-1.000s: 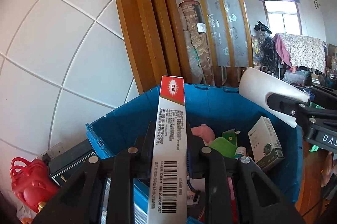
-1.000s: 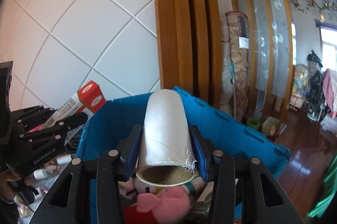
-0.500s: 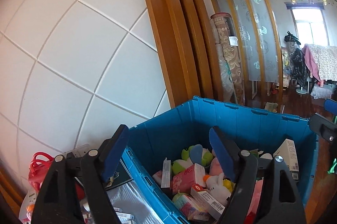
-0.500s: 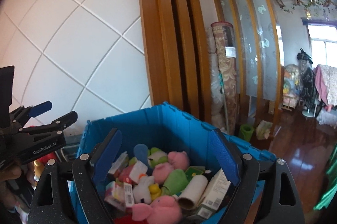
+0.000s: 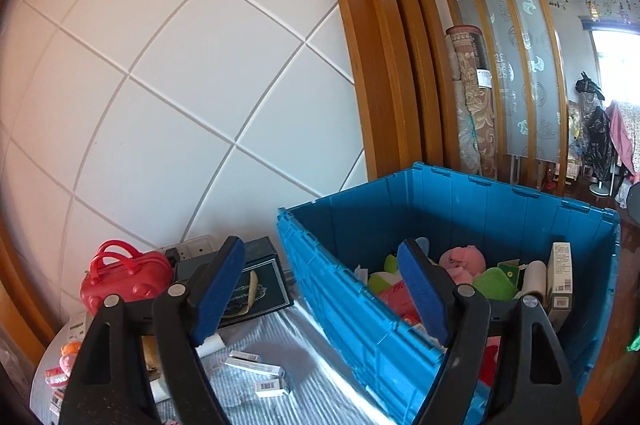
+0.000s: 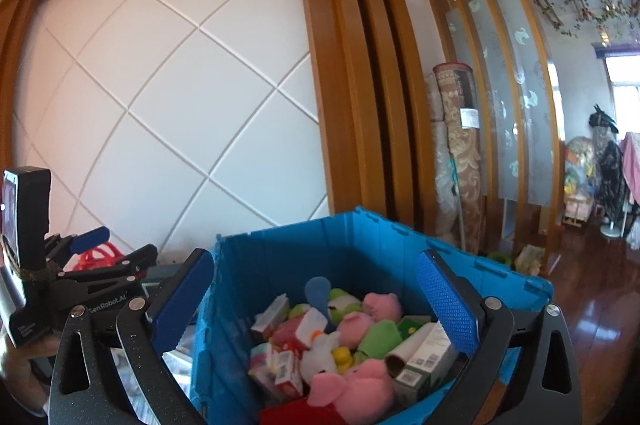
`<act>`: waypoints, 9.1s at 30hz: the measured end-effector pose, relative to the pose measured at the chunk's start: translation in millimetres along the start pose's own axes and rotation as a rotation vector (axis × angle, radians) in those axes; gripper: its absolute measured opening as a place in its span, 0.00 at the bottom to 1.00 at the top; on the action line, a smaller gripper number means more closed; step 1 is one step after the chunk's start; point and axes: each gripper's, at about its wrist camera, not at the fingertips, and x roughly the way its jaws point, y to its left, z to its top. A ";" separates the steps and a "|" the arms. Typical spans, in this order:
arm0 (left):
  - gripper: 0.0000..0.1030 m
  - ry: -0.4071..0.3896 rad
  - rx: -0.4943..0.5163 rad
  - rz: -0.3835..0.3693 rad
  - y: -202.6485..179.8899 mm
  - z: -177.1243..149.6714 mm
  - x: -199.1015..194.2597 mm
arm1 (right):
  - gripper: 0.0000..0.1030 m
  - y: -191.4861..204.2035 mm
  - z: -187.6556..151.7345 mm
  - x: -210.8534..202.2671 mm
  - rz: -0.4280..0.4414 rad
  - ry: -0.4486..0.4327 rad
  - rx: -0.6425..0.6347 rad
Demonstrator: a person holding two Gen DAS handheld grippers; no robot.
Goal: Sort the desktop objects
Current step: 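Move both empty tools back to the table pile, then grasp the small white box with the right tool while the left grasps the blue-white tablet box, then carry both boxes over the blue bin and release them, then move both empty tools back to the table pile, then grasp the red ointment tube with the right tool while the left grasps a white-pink tube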
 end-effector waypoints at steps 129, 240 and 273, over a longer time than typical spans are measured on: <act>0.73 0.045 0.162 -0.424 76.7 -36.2 58.3 | 0.61 114.9 -28.4 47.9 -0.103 0.180 -0.116; 0.61 0.708 -0.202 0.006 351.4 -427.4 -5.8 | 0.55 425.8 -345.3 234.1 0.750 0.922 -0.504; 0.17 0.693 -0.212 0.005 354.5 -419.3 0.5 | 0.16 443.4 -381.2 234.1 0.713 0.978 -0.647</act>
